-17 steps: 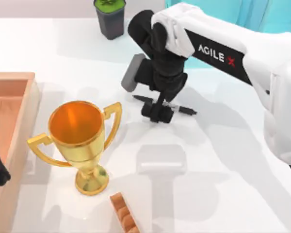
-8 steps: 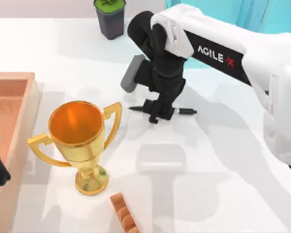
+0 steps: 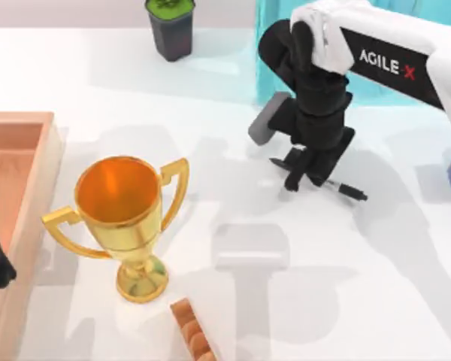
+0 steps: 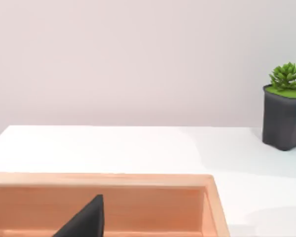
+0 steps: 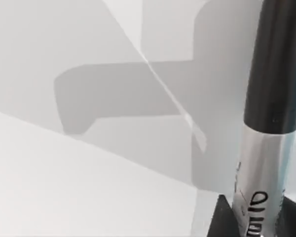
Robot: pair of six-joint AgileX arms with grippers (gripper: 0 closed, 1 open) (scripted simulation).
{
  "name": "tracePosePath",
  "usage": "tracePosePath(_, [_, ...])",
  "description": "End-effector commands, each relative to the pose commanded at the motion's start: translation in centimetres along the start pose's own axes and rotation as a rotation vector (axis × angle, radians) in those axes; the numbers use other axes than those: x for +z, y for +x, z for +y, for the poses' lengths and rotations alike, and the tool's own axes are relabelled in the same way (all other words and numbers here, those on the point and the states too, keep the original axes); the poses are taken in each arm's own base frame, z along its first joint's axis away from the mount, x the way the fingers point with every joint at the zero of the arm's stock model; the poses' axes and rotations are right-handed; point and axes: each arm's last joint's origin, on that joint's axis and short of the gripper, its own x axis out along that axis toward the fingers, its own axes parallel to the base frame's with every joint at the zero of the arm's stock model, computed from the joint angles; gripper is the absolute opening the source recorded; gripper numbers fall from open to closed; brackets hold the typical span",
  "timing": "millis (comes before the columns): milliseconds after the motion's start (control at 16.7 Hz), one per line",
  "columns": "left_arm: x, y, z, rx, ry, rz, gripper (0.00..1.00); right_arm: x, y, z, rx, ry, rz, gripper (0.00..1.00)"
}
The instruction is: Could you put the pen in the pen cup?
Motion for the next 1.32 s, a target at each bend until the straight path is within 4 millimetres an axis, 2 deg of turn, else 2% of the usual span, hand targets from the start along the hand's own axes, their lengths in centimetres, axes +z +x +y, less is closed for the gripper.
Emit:
tracePosePath(120, [0.0, 0.0, 0.0, 0.0, 0.0, 0.0, 1.0, -2.3, -1.1, 0.0, 0.037, 0.049, 0.069, 0.0])
tracePosePath(300, [0.0, 0.0, 0.0, 0.0, 0.0, 0.0, 1.0, -4.2, -5.2, 2.6, 0.042, 0.052, 0.088, 0.0])
tracePosePath(540, [0.0, 0.0, 0.0, 0.0, 0.0, 0.0, 1.0, -4.7, -11.7, 9.2, -0.029, -0.045, -0.033, 0.0])
tracePosePath(660, [0.0, 0.0, 0.0, 0.0, 0.0, 0.0, 1.0, -4.6, -13.9, 12.6, -0.066, -0.114, -0.111, 0.0])
tracePosePath(780, [0.0, 0.0, 0.0, 0.0, 0.0, 0.0, 1.0, -4.2, -14.9, 14.9, -0.091, -0.163, -0.168, 0.0])
tracePosePath(840, [0.0, 0.0, 0.0, 0.0, 0.0, 0.0, 1.0, -4.0, -15.1, 15.4, -0.099, -0.173, -0.186, 0.0])
tracePosePath(1200, [0.0, 0.0, 0.0, 0.0, 0.0, 0.0, 1.0, -3.9, -15.1, 15.4, -0.098, -0.172, -0.188, 0.0])
tracePosePath(1320, [0.0, 0.0, 0.0, 0.0, 0.0, 0.0, 1.0, -4.4, -14.7, 14.7, -0.066, -0.158, -0.186, 0.0])
